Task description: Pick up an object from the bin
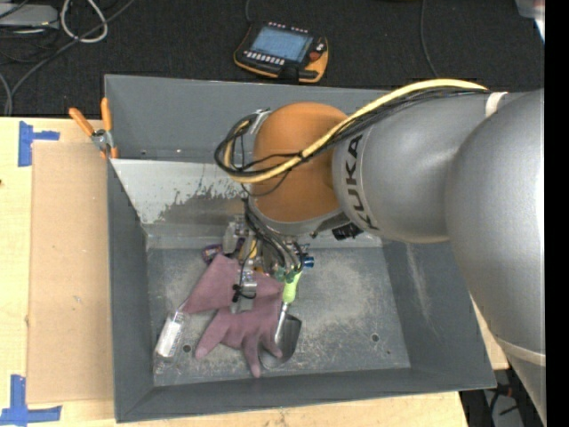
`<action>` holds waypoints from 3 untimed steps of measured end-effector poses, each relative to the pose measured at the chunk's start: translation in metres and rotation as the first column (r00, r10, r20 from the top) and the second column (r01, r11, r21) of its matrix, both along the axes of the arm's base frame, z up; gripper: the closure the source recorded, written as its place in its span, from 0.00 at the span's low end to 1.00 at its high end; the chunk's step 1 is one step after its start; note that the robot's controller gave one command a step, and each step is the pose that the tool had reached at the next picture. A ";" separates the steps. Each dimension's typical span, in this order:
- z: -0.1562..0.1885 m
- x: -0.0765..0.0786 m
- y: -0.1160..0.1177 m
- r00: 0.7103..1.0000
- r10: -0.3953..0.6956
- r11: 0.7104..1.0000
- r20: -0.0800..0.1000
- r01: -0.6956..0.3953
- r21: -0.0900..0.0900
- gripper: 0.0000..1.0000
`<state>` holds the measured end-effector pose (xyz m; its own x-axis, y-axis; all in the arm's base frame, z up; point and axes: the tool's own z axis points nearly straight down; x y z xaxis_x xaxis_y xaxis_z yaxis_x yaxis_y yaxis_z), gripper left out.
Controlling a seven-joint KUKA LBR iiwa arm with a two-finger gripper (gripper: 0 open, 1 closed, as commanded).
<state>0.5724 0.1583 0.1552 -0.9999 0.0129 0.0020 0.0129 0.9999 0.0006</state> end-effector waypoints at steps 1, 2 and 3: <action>0.000 0.000 0.000 1.000 0.000 1.000 0.000 0.000 0.000 0.00; -0.069 -0.016 -0.009 0.982 0.190 0.982 -0.002 -0.190 0.001 0.00; -0.082 -0.016 -0.011 0.976 0.219 0.976 -0.004 -0.219 0.000 0.00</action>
Offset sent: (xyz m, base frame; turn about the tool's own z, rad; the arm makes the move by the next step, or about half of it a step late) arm -0.0171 -0.0107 -0.0739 -0.2056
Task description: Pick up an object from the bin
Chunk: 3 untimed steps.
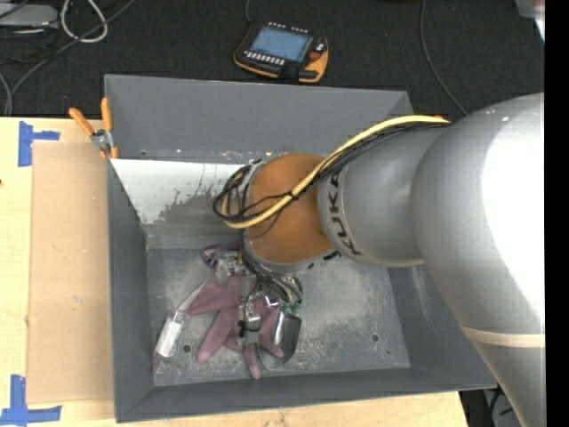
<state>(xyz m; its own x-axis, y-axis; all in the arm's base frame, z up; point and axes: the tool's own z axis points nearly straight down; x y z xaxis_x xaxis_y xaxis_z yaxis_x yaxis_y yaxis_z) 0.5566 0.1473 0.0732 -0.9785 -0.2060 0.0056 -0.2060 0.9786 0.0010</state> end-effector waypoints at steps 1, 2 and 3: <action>-0.003 0.022 0.021 0.978 0.209 0.978 -0.003 -0.209 0.002 1.00; -0.003 0.022 0.021 0.978 0.207 0.978 -0.003 -0.207 0.003 1.00; 0.082 0.026 0.021 0.976 0.216 0.976 -0.007 -0.216 0.003 1.00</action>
Offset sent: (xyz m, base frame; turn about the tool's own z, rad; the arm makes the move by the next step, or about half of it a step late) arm 0.0000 0.0000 0.0000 0.0000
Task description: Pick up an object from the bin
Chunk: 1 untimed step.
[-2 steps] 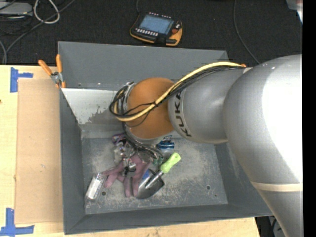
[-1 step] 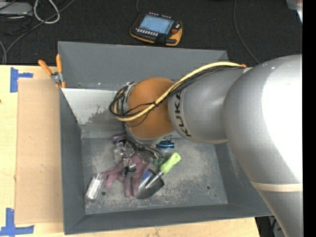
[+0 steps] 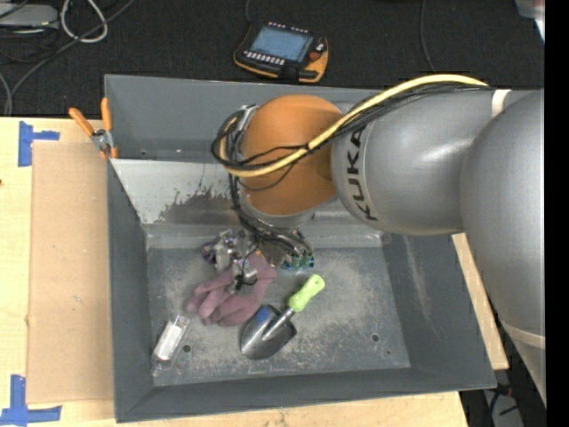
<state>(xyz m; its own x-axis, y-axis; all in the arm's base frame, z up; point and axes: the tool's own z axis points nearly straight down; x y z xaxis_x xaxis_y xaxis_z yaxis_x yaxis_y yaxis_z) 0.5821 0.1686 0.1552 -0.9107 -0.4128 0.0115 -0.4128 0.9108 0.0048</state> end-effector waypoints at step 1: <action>0.054 0.000 -0.005 0.999 0.041 0.999 0.003 -0.041 0.002 1.00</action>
Offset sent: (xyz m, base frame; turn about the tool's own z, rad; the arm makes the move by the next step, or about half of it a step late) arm 0.0067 -0.0116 0.0201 -0.0427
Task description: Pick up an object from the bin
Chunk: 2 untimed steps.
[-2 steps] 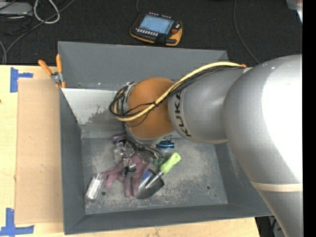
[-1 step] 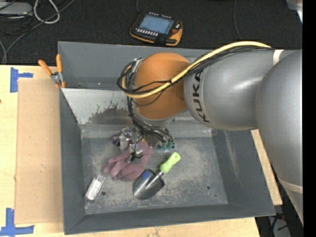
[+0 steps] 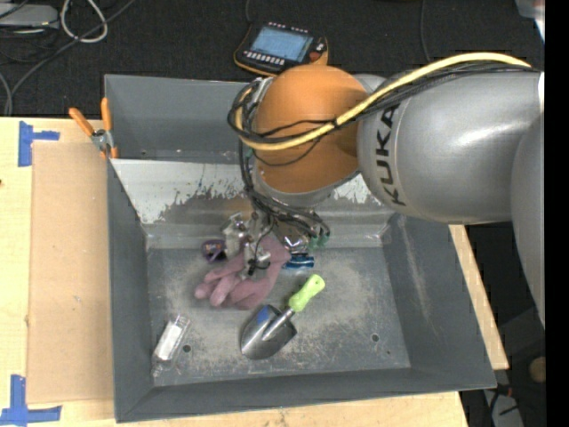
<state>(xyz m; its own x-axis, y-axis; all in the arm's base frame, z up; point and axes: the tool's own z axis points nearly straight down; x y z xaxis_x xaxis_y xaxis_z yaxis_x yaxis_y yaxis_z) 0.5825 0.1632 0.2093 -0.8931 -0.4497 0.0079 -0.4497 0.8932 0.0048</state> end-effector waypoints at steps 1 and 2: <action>-0.037 0.005 -0.005 1.000 0.000 1.000 -0.005 0.000 0.000 1.00; -0.060 -0.021 0.042 1.000 0.002 1.000 -0.004 -0.002 0.003 1.00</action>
Offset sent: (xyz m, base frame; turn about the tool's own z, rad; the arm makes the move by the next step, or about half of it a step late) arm -0.0187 0.0383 -0.0580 0.0017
